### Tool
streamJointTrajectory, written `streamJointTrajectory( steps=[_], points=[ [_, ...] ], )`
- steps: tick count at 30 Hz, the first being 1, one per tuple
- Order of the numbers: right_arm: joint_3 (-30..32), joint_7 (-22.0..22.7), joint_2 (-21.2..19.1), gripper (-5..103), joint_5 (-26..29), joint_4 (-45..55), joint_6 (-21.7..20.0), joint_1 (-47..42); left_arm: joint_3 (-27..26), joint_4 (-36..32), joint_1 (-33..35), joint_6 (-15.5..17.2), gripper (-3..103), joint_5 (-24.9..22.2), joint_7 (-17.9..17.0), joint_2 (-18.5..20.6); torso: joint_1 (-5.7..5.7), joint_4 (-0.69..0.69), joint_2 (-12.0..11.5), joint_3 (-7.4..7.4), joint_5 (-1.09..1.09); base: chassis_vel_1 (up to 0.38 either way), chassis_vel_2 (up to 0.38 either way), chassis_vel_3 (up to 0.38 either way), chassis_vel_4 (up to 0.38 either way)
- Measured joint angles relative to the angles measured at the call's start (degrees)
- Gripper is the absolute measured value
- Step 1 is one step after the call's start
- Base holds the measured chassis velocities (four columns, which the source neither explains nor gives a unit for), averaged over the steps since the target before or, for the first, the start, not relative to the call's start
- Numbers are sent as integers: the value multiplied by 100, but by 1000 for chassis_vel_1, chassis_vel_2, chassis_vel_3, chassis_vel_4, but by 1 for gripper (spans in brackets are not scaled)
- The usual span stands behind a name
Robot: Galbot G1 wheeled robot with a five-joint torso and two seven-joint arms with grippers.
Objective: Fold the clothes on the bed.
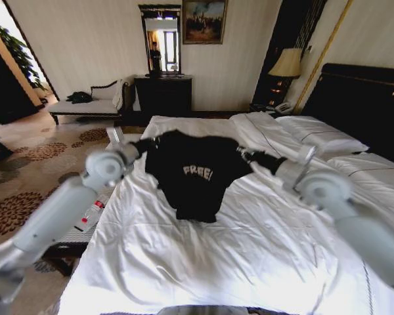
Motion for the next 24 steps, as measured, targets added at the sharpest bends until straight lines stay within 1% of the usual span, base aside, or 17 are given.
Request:
streamJointTrajectory(
  steps=[2, 3, 4, 5, 6, 7, 8, 10, 12, 16, 17, 19, 21, 24],
  points=[
    [80, 1, -65, 1, 58, 1, 3, -1, 25, 18, -93, 8, 0, -42, -10, 3, 0, 0, 0, 0, 0, 0, 0, 0, 0],
    [308, 3, -210, 1, 200, 1, 14, -52, 122, 83, -365, 27, 0, -147, -25, -4, 1, 1, 0, 0, 0, 0, 0, 0, 0],
    [754, 12, -526, 1, 490, 12, 66, -261, 372, 211, -897, 56, 0, -315, -34, -55, 1, -6, 1, -1, 1, 0, 0, 0, 0],
    [850, 22, -633, 1, 597, 7, 94, -276, 457, 236, -1075, 69, 0, -376, -35, -55, 0, -10, 0, -1, 3, 0, 0, 0, 0],
    [850, 22, -633, 1, 597, 7, 94, -276, 457, 236, -1075, 69, 0, -376, -35, -55, 0, -10, 0, -1, 3, 0, 0, 0, 0],
    [895, 68, -785, 1, 827, -16, 120, -154, 581, 244, -1415, 90, 0, -504, -43, 3, 0, -10, 0, -1, 6, 0, 0, 0, 0],
    [883, 124, -861, 1, 1010, -30, 132, 46, 629, 228, -1590, 100, 0, -591, -51, 58, 0, -7, 1, -1, 8, 0, 0, 0, 0],
    [877, 135, -878, 1, 1052, -31, 134, 92, 644, 225, -1645, 105, 0, -621, -60, 75, 0, -5, 1, -1, 6, 0, 0, 0, 0],
    [893, 197, -1015, 1, 1302, -56, 140, 332, 782, 230, -2048, 132, 0, -854, -146, 107, 0, 0, 0, 0, 0, 0, 0, 0, 0],
    [982, 245, -1122, 1, 1529, -74, 143, 413, 907, 203, -2374, 169, 0, -1082, -207, 153, 0, -1, 0, 0, 0, 0, 0, 0, 0],
    [1001, 302, -1189, 1, 1705, -73, 145, 515, 967, 148, -2598, 201, 0, -1269, -228, 240, 1, -3, 0, 0, 0, 0, 0, 0, 0],
    [1001, 380, -1283, 1, 1932, -60, 155, 706, 971, 81, -2817, 240, 0, -1496, -235, 383, 0, -2, 0, -1, 4, 0, 0, 0, 0],
    [1002, 416, -1334, 1, 2040, -51, 158, 784, 971, 59, -2893, 254, 0, -1574, -235, 435, 0, -3, 0, 0, 4, 0, 0, 0, 0],
    [1047, 564, -1508, 1, 2527, -29, 157, 1060, 949, -35, -3246, 336, 0, -1983, -234, 753, 0, -3, 1, -1, 2, 0, 0, 0, 0]
  ],
)
